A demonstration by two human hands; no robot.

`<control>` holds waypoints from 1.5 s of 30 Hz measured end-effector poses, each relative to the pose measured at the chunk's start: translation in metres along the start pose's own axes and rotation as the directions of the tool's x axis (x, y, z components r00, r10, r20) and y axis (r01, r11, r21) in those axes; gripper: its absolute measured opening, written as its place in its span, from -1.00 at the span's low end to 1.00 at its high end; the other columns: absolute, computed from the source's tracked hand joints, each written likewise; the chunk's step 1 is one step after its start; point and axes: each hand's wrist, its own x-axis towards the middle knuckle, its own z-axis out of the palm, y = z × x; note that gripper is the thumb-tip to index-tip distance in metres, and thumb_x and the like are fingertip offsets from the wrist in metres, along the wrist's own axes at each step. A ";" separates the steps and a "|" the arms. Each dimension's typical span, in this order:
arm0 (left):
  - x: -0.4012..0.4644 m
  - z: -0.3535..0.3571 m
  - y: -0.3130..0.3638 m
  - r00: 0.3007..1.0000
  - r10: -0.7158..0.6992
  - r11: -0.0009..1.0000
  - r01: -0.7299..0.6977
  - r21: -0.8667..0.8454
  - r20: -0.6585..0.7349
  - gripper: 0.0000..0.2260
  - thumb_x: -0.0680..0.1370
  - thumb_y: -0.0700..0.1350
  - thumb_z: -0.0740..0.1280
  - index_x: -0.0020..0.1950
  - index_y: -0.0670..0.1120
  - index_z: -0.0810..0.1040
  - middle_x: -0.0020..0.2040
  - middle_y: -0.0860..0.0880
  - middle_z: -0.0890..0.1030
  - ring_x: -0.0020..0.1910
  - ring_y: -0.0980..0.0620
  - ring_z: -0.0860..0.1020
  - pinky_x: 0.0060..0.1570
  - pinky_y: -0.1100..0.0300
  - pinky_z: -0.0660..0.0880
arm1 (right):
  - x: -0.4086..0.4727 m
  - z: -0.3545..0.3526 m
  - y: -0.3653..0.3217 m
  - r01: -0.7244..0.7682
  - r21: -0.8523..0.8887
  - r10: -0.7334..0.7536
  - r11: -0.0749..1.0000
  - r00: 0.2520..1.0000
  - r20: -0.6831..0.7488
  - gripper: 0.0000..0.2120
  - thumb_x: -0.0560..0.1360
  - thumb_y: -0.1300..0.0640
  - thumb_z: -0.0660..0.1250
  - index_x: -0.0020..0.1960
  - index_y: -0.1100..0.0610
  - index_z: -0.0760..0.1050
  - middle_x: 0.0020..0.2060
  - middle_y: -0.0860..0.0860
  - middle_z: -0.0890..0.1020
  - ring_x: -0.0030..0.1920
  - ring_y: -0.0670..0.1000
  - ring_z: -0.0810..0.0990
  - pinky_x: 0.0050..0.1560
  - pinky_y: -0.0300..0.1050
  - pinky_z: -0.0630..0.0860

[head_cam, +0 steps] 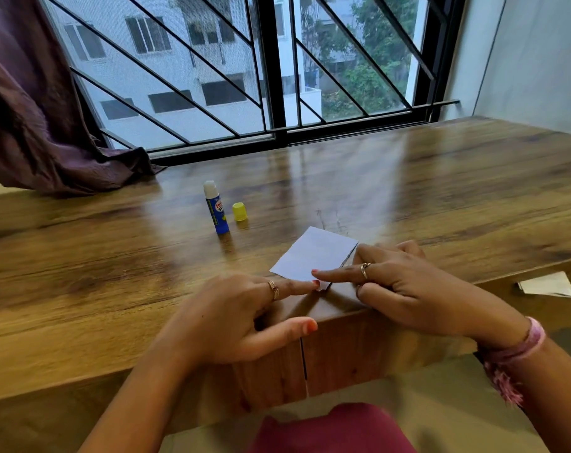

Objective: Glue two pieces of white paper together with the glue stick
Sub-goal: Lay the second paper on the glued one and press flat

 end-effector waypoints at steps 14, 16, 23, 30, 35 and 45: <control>0.002 0.000 -0.003 0.995 -0.073 0.997 0.074 -0.015 0.061 -0.48 0.45 0.47 0.01 0.32 0.34 0.40 -0.47 0.03 0.37 -0.42 0.10 0.39 -0.45 0.28 0.18 | 0.007 -0.005 0.004 -0.097 -0.131 0.097 0.987 0.995 -0.007 -0.62 0.56 -0.13 -0.07 0.24 -0.48 0.33 -0.24 -0.21 0.30 -0.04 -0.21 0.35 0.11 -0.06 0.12; 0.002 0.001 -0.005 0.995 -0.077 0.997 0.078 -0.023 0.069 -0.48 0.45 0.48 0.00 0.32 0.35 0.39 -0.46 -0.02 0.39 -0.42 0.05 0.40 -0.45 0.27 0.20 | 0.009 -0.008 0.011 -0.129 -0.106 0.128 0.986 0.992 -0.020 -0.64 0.53 -0.16 -0.08 0.18 -0.51 0.34 -0.25 -0.21 0.31 -0.06 -0.23 0.36 0.09 -0.06 0.12; 0.003 0.002 -0.005 0.995 -0.073 0.997 0.074 -0.013 0.067 -0.48 0.45 0.47 0.00 0.31 0.34 0.41 -0.47 -0.05 0.39 -0.42 0.02 0.40 -0.44 0.24 0.22 | 0.016 -0.015 0.037 -0.223 -0.100 0.218 0.970 0.974 -0.059 -0.64 0.51 -0.17 -0.12 0.07 -0.57 0.33 -0.23 -0.20 0.38 0.02 -0.28 0.36 -0.07 -0.08 0.06; 0.003 0.002 -0.006 0.996 -0.075 0.997 0.076 -0.016 0.054 -0.49 0.46 0.46 0.01 0.31 0.33 0.42 -0.48 -0.02 0.34 -0.44 0.07 0.38 -0.45 0.26 0.19 | 0.021 -0.014 0.048 -0.275 -0.099 0.266 0.956 0.959 -0.095 -0.63 0.41 -0.21 -0.18 -0.08 -0.65 0.28 -0.25 -0.21 0.37 -0.02 -0.34 0.32 -0.13 -0.06 0.01; 0.004 0.004 -0.006 0.995 -0.092 0.995 0.093 -0.020 0.031 -0.52 0.46 0.45 0.03 0.27 0.32 0.43 -0.50 0.02 0.28 -0.44 0.09 0.38 -0.46 0.27 0.16 | 0.020 -0.013 0.052 -0.266 -0.031 0.262 0.963 0.960 -0.100 -0.61 0.40 -0.21 -0.18 -0.06 -0.64 0.31 -0.24 -0.17 0.40 0.01 -0.37 0.33 -0.12 -0.06 0.02; 0.007 0.008 -0.006 0.966 -0.248 0.965 0.239 -0.106 -0.075 -0.60 0.48 0.35 0.12 0.12 0.18 0.54 -0.49 0.16 0.44 -0.47 0.16 0.43 -0.46 0.26 0.22 | 0.014 -0.015 0.050 -0.187 0.071 0.195 0.980 0.973 -0.125 -0.62 0.46 -0.11 -0.05 -0.01 -0.48 0.46 -0.15 -0.20 0.48 0.05 -0.38 0.35 0.06 -0.39 -0.01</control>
